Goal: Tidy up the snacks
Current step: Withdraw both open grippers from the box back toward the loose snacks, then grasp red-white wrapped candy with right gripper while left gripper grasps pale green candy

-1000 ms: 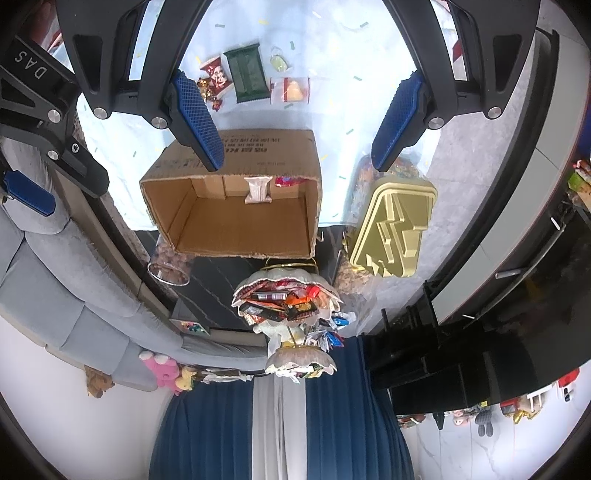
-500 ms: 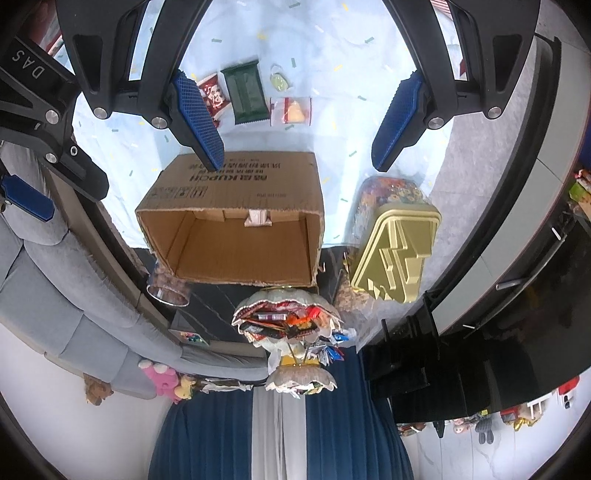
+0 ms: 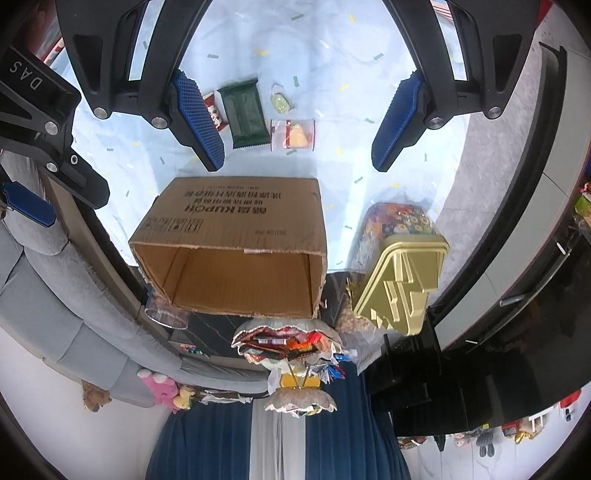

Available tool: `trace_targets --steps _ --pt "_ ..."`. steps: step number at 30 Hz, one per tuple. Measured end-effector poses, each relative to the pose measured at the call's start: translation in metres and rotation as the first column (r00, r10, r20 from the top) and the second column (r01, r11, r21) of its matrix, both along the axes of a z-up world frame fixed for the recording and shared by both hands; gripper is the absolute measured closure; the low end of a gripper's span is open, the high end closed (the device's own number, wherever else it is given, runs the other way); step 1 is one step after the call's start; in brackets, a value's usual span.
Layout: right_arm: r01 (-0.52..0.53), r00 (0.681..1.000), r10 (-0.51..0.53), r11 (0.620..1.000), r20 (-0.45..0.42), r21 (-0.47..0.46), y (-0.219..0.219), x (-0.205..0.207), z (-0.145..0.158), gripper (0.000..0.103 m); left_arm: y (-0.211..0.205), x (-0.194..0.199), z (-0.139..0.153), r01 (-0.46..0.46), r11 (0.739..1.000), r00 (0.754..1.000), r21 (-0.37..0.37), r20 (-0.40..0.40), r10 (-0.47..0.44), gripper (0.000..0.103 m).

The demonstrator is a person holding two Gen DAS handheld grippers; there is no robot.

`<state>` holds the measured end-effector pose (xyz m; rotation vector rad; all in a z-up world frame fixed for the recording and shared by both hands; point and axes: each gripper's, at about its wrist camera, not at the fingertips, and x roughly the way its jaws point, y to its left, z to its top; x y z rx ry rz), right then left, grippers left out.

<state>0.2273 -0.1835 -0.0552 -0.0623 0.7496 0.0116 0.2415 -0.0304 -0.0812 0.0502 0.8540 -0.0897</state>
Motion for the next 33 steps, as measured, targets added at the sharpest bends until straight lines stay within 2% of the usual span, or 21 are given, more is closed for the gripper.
trace_targets --steps 20,33 --pt "-0.056 0.997 0.056 0.998 0.048 -0.009 0.007 -0.02 -0.047 0.025 0.0 -0.018 -0.048 -0.028 1.0 0.999 -0.001 0.046 0.028 0.021" --pt "-0.098 0.994 0.099 0.995 0.041 -0.032 0.012 -0.017 -0.086 0.028 0.003 -0.017 -0.089 -0.058 0.998 0.998 0.01 0.024 0.058 0.022"
